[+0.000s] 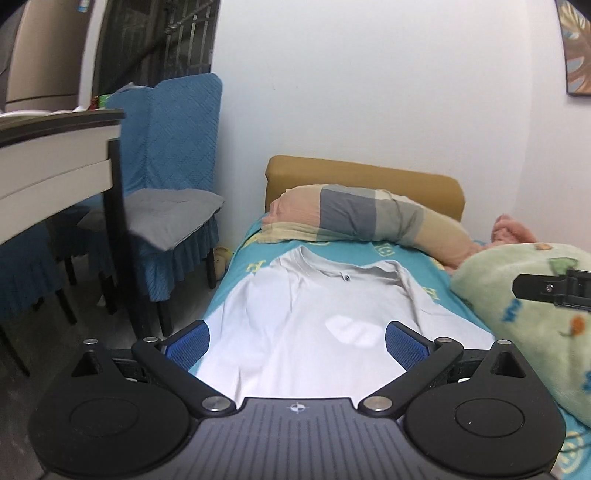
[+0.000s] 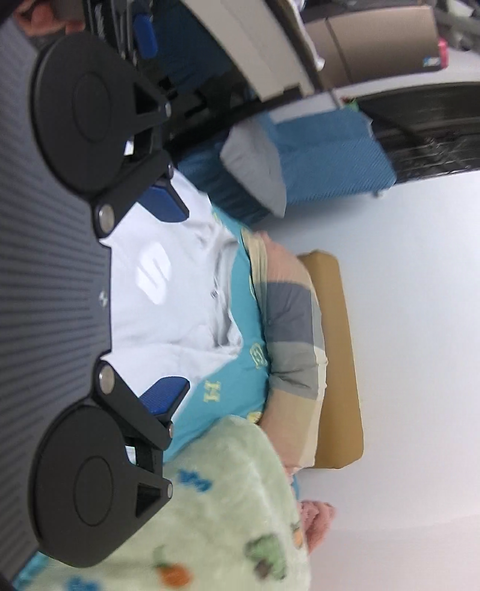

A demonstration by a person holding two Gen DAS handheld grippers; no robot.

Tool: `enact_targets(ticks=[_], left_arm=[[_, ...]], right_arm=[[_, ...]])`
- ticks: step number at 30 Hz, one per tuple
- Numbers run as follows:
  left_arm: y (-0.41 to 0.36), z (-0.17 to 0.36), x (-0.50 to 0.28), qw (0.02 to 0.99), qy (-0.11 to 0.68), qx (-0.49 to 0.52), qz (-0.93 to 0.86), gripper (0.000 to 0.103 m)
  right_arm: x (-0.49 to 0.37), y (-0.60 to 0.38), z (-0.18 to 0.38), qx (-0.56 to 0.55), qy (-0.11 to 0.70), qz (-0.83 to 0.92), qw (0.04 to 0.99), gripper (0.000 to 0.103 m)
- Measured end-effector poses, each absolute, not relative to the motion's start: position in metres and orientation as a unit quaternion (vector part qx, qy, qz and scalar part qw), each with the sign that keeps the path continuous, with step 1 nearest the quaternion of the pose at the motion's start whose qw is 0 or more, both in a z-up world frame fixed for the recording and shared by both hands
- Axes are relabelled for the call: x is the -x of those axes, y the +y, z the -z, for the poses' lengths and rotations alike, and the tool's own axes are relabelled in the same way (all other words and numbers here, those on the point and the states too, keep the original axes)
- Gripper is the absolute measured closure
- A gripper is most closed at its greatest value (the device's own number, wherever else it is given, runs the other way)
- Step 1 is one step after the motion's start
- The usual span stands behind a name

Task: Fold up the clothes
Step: 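Grasp a side edge of the white T-shirt with the left gripper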

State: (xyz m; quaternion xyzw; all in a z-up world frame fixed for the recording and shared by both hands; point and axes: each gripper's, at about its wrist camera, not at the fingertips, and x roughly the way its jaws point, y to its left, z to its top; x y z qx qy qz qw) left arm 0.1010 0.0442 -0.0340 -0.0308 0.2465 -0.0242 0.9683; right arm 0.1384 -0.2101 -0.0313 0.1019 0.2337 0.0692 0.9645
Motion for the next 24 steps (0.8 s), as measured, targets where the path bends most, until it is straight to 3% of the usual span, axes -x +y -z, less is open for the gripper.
enact_targets(ticks=[8, 19, 24], left_arm=[[0.054, 0.069, -0.072, 0.951, 0.301, 0.074, 0.022, 0.002], [0.141, 0.126, -0.167, 0.911, 0.333, 0.226, -0.086, 0.007], [0.185, 0.158, -0.224, 0.889, 0.323, 0.303, -0.121, 0.016]], right_arm=[[-0.056, -0.22, 0.042, -0.158, 0.241, -0.083, 0.954, 0.011], [-0.076, -0.221, 0.089, -0.201, 0.282, -0.068, 0.936, 0.011], [-0.103, -0.217, 0.112, -0.201, 0.302, -0.072, 0.929, 0.011]])
